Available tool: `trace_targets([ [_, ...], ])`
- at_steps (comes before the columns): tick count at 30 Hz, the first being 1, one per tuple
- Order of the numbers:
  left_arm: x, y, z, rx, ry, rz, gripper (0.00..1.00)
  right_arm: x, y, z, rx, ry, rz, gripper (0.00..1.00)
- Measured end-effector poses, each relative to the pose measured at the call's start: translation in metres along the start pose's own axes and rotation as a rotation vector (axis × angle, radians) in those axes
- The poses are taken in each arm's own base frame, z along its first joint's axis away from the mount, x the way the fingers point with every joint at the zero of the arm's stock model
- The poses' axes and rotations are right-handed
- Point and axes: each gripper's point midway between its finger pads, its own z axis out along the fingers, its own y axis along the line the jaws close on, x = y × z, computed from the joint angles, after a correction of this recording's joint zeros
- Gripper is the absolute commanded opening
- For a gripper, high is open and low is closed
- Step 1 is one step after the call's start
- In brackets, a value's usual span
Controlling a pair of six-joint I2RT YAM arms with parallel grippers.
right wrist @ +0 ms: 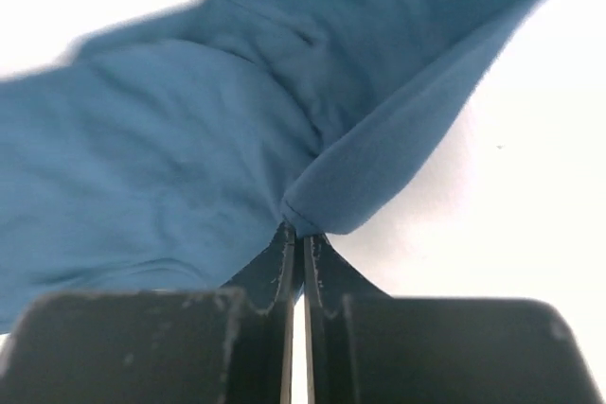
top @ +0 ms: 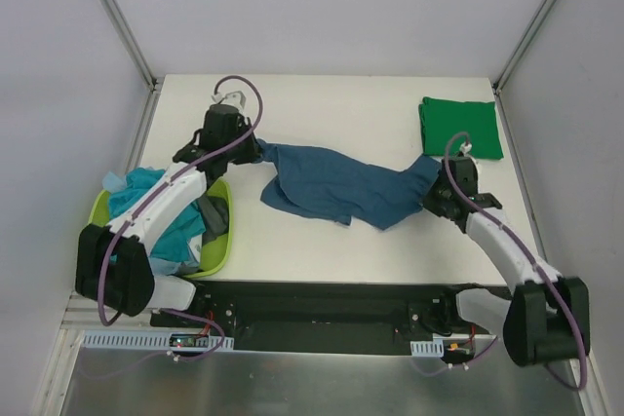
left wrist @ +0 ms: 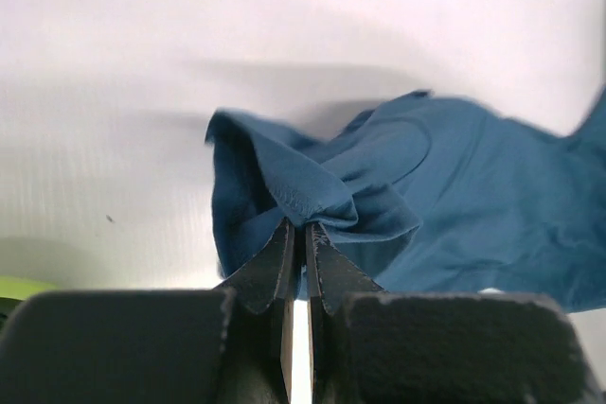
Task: Fold and stack the t-shirts
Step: Flatten out the tshirt
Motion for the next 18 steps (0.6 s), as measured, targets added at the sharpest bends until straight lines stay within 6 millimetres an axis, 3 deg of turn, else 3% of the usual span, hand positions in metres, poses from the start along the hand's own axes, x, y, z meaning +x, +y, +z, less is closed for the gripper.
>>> trace_targets([
  [2, -0.019, -0.007, -0.017, 0.037, -0.055, -0.009, 0.0, -0.024, 0.019, -0.032, -0.089, -0.079, -0.008, 0.01],
  [5, -0.056, -0.03, -0.062, 0.128, -0.188, 0.0, 0.0, -0.064, 0.049, -0.099, -0.254, -0.238, -0.017, 0.01],
  [9, -0.104, -0.059, -0.143, 0.246, -0.404, 0.027, 0.0, -0.107, 0.08, -0.218, -0.474, -0.444, -0.046, 0.01],
  [13, -0.139, -0.079, -0.234, 0.345, -0.622, 0.058, 0.0, -0.122, 0.089, -0.322, -0.636, -0.599, -0.078, 0.01],
  [18, -0.168, -0.097, -0.332, 0.435, -0.838, 0.095, 0.0, -0.124, 0.091, -0.409, -0.758, -0.702, -0.124, 0.01],
])
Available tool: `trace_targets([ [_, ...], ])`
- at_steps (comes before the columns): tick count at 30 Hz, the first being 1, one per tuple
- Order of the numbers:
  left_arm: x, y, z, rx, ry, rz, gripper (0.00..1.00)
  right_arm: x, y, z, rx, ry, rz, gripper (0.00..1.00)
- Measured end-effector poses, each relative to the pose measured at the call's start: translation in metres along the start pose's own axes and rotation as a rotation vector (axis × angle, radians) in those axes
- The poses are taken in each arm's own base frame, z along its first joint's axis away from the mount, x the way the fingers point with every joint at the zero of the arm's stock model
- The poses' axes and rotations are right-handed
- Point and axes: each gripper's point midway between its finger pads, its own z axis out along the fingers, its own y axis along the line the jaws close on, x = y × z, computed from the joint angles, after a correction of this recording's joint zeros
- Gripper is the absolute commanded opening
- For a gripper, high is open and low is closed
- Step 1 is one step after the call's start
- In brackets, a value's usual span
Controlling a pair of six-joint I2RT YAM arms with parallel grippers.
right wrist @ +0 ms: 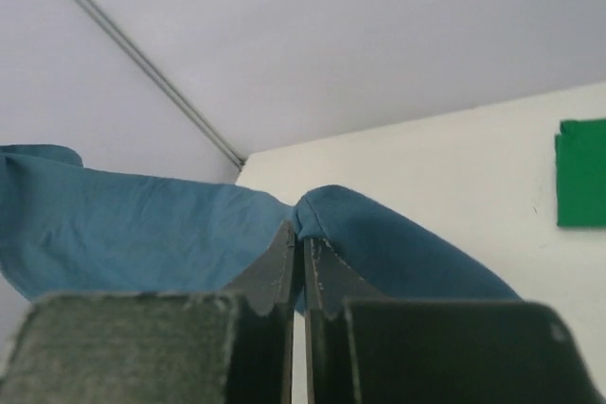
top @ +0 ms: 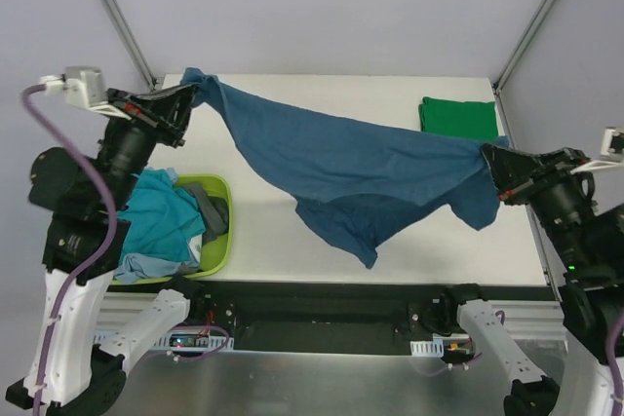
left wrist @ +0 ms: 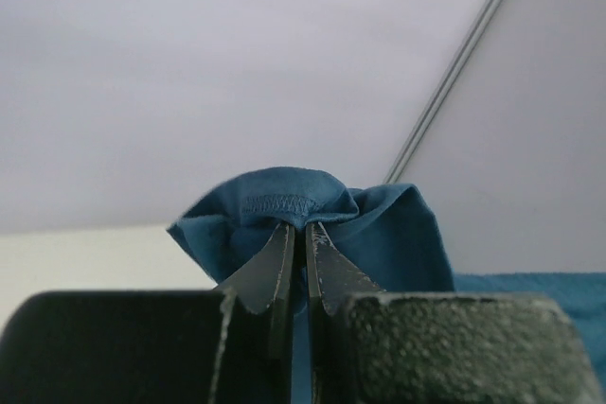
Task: Fold and stack the t-shirts
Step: Flatten out the tshirt
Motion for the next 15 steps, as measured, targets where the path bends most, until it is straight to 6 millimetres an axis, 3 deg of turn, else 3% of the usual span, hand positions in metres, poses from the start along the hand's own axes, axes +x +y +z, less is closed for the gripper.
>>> trace_targets([
  [4, -0.045, -0.022, -0.014, 0.051, -0.102, 0.029, 0.0, -0.031, 0.032, -0.019, -0.086, -0.042, -0.021, 0.01],
  [8, -0.063, -0.027, -0.009, 0.056, -0.131, 0.045, 0.0, -0.048, 0.045, -0.017, -0.113, -0.059, -0.039, 0.01],
  [11, -0.065, -0.017, 0.017, 0.008, -0.126, 0.061, 0.0, -0.051, 0.036, 0.006, -0.069, -0.04, -0.044, 0.01],
  [15, -0.041, 0.017, 0.078, -0.111, -0.054, 0.09, 0.0, -0.045, 0.007, 0.066, 0.052, 0.016, -0.064, 0.01],
])
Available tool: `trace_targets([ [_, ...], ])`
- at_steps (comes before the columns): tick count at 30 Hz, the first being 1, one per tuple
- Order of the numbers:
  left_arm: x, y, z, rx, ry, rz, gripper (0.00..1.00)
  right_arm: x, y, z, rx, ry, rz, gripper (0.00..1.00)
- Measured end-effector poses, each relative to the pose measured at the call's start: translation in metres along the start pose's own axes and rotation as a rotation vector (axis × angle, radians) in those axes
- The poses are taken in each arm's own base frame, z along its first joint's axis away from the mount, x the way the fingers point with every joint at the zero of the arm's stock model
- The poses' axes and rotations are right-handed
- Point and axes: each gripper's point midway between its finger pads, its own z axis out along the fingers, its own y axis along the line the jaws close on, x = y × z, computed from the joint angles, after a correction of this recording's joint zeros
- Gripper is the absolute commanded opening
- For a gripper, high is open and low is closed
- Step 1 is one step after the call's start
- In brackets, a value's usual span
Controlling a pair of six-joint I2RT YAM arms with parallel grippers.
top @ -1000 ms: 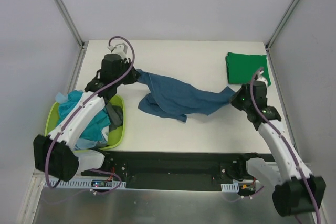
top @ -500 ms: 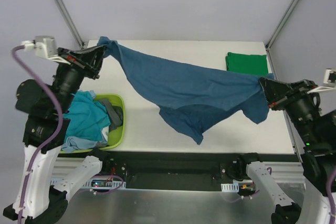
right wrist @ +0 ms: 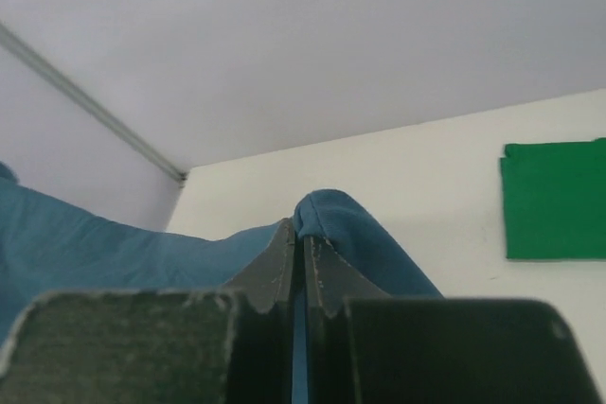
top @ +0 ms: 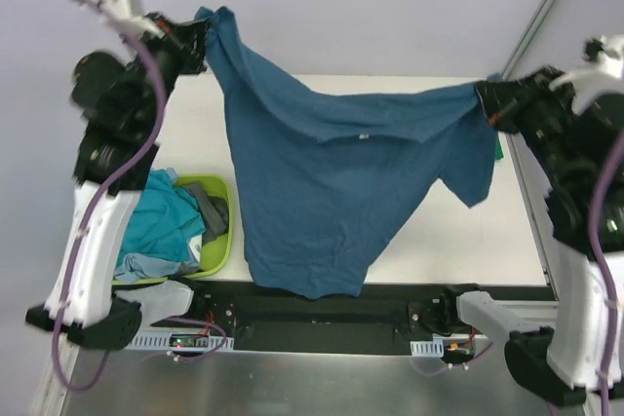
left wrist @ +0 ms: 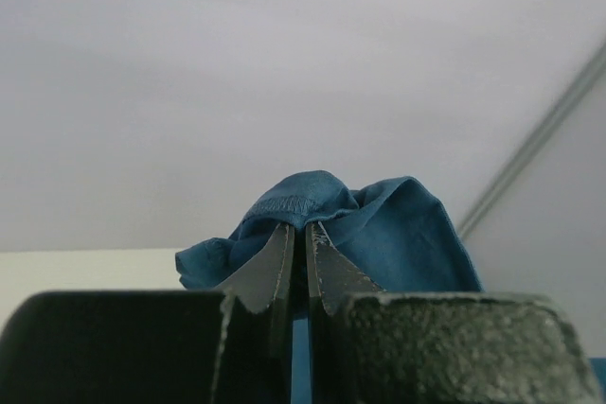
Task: Fold and stack the t-shirts
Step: Flatten out the tshirt
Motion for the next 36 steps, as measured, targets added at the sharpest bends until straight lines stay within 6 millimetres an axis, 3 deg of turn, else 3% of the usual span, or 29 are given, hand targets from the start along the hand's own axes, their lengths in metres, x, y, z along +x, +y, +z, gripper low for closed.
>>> trace_targets([
  [3, 0.032, 0.029, 0.056, -0.104, 0.069, 0.039, 0.0, 0.004, -0.029, 0.061, 0.119, 0.028, -0.037, 0.01],
  [7, 0.076, 0.069, 0.117, -0.197, 0.17, 0.074, 0.0, 0.005, -0.052, 0.135, 0.196, 0.042, -0.08, 0.01],
  [9, 0.082, 0.081, 0.136, -0.216, 0.188, 0.081, 0.0, -0.001, -0.054, 0.162, 0.202, 0.038, -0.093, 0.01],
  [11, 0.076, 0.084, 0.145, -0.211, 0.184, 0.084, 0.0, -0.017, -0.048, 0.178, 0.187, 0.002, -0.104, 0.01],
  [14, 0.048, 0.075, 0.142, -0.181, 0.13, 0.088, 0.0, -0.049, -0.033, 0.178, 0.151, -0.087, -0.115, 0.01],
  [17, 0.014, 0.058, 0.12, -0.145, 0.063, 0.09, 0.0, -0.075, -0.022, 0.158, 0.127, -0.169, -0.132, 0.01],
  [19, 0.006, 0.053, 0.097, -0.136, 0.044, 0.09, 0.0, -0.078, -0.025, 0.142, 0.134, -0.192, -0.143, 0.01],
  [21, 0.016, 0.057, 0.064, -0.16, 0.062, 0.079, 0.0, -0.065, -0.038, 0.126, 0.163, -0.173, -0.165, 0.01],
  [23, 0.046, 0.065, 0.032, -0.183, 0.118, 0.056, 0.0, -0.041, -0.055, 0.12, 0.199, -0.124, -0.196, 0.01],
  [26, 0.123, 0.082, -0.013, -0.212, 0.243, -0.032, 0.0, 0.019, -0.097, 0.119, 0.277, 0.014, -0.255, 0.01],
  [30, 0.278, 0.094, -0.074, -0.252, 0.563, -0.163, 0.0, 0.111, -0.175, 0.129, 0.442, 0.261, -0.291, 0.02],
  [32, 0.37, 0.085, -0.126, -0.265, 0.8, -0.221, 0.0, 0.157, -0.219, 0.13, 0.548, 0.4, -0.254, 0.05],
  [34, 0.412, 0.062, -0.163, -0.215, 0.958, -0.227, 0.0, 0.189, -0.251, 0.127, 0.623, 0.494, -0.208, 0.05],
  [36, 0.431, 0.039, -0.186, -0.17, 1.059, -0.234, 0.0, 0.218, -0.281, 0.118, 0.704, 0.588, -0.16, 0.06],
])
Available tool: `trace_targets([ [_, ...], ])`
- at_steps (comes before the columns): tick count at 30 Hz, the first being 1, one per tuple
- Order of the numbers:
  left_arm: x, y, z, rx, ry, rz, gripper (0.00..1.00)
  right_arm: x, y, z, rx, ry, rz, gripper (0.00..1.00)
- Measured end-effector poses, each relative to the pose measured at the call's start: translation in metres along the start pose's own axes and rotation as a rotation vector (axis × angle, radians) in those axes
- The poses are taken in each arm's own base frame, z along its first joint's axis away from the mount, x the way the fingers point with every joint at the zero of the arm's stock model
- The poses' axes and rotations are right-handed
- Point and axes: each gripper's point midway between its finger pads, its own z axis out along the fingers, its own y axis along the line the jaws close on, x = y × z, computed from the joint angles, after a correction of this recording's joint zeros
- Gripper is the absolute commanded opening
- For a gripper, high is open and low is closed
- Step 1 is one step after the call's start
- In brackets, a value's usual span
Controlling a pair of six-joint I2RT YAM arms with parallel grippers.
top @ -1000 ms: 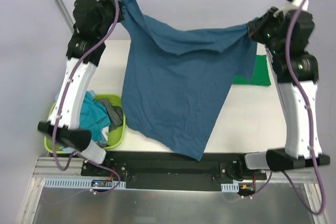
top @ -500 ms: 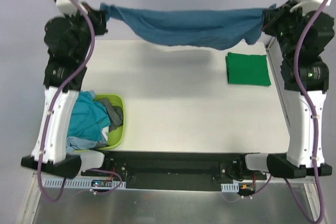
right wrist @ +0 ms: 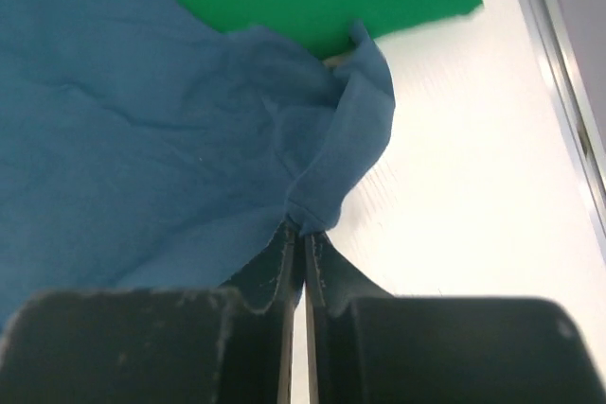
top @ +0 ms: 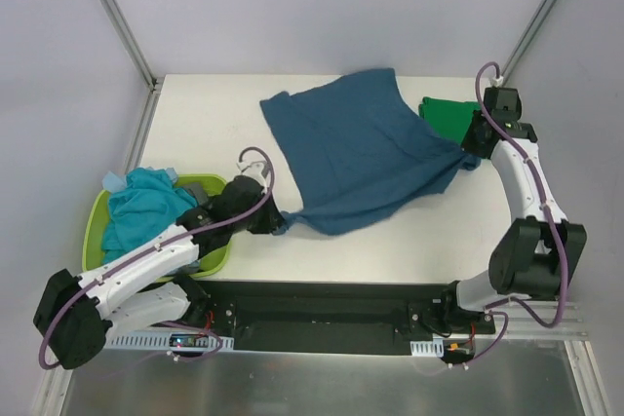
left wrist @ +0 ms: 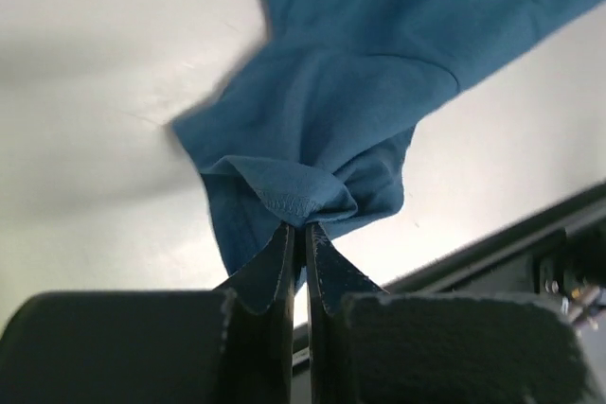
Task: Fold and stack the t-shirts
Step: Flatten out the tshirt
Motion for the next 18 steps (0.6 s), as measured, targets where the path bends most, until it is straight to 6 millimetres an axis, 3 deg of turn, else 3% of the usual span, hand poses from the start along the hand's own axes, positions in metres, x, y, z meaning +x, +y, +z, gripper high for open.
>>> trace_targets([
  [4, 0.048, -0.04, -0.001, 0.113, 0.106, 0.031, 0.0, 0.036, -0.027, 0.032, 0.129, 0.154, 0.027, 0.08],
  [9, 0.119, -0.067, 0.009, 0.13, 0.319, 0.133, 0.04, 0.064, -0.053, 0.051, 0.263, 0.275, 0.023, 0.1],
  [12, 0.148, -0.095, 0.014, 0.164, 0.421, 0.229, 0.21, 0.058, -0.066, 0.056, 0.323, 0.281, 0.026, 0.12],
  [14, 0.155, -0.119, 0.015, 0.223, 0.451, 0.286, 0.42, 0.045, -0.07, 0.057, 0.348, 0.26, 0.029, 0.2],
  [15, 0.157, -0.134, 0.015, 0.268, 0.462, 0.312, 0.52, 0.036, -0.072, 0.058, 0.36, 0.244, 0.029, 0.27],
  [18, 0.154, -0.178, 0.009, 0.409, 0.46, 0.378, 0.9, 0.004, -0.072, 0.056, 0.377, 0.185, 0.037, 0.64],
])
